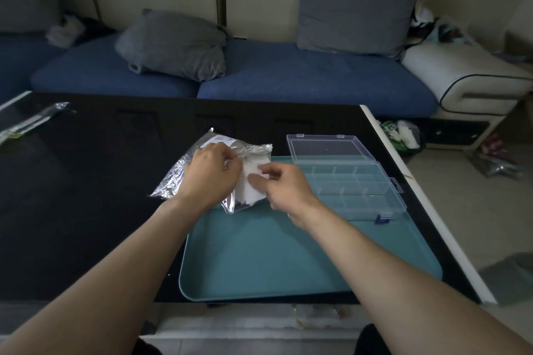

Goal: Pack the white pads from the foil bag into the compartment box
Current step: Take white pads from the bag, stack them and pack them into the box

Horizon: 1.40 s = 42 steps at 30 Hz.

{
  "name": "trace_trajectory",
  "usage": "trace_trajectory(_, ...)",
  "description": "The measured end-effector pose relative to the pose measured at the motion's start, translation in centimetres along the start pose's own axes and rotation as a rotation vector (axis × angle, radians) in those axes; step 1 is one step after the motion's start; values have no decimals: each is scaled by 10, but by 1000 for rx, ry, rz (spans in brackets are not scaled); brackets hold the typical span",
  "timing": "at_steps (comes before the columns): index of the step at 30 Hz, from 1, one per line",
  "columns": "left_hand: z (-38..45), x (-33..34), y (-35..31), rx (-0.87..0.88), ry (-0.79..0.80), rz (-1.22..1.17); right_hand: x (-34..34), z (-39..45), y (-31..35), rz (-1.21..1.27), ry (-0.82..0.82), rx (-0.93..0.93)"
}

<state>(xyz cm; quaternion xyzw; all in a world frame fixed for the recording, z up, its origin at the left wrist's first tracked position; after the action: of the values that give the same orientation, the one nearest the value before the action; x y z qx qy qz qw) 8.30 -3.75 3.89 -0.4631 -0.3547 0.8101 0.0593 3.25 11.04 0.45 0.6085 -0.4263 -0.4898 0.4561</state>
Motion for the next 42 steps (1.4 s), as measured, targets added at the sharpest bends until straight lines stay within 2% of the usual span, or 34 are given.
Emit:
trace_trajectory(4, -3, 3, -4, 32, -2, 28, -32, -2, 3, 3, -87, 68)
trace_trajectory(9, -12, -3, -34, 157, -291, -212, -65, -6, 7, 159, -129, 172)
trace_trajectory(11, -20, -4, -49, 134, -287, -272, -74, -8, 10, 252, -105, 188)
trace_trajectory(14, -28, 4, -56, -96, -85, -370, -82, -9, 12, 341, -91, 186)
trace_trajectory(18, -38, 19, -67, -462, 388, -862, -84, -13, 14, 338, -106, 175)
trace_trajectory(19, -41, 23, -69, -512, 465, -967, -84, -16, 16, 314, -111, 152)
trace_trajectory(22, -44, 28, -69, -524, 482, -1082, -84, -19, 17, 259, -188, 60)
trace_trajectory(24, -44, 31, -65, -524, 425, -1056, -84, -16, 16, 171, -265, 62)
trace_trajectory(26, -44, 33, -61, -529, 392, -976, -87, -12, 15, 154, -322, 144)
trace_trajectory(29, -50, 39, -58, -506, 436, -881, -85, -10, 19, 387, -313, 224)
trace_trajectory(31, -53, 43, -58, -503, 462, -849, -83, -11, 23, 430, -256, 204)
trace_trajectory(35, -55, 46, -58, -436, 506, -768, -79, -15, 20, 175, -96, 156)
trace_trajectory(39, -53, 45, -55, -413, 517, -719, -94, -10, 14, 38, -84, 42)
trace_trajectory(42, -51, 44, -53, -399, 518, -691, -106, -8, 15, -34, 1, 23)
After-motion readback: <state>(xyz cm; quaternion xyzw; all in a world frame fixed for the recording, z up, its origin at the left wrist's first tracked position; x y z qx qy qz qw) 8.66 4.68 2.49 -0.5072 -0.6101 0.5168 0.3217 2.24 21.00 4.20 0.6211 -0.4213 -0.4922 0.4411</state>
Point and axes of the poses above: each hand's wrist, its own z-axis towards the middle knuckle, its own x-axis out of the palm, y = z × x, the point moved 3 cm from there along z, towards the middle knuckle, and after that the axes turned 15 degrees about -y, right-handed, at the moved point
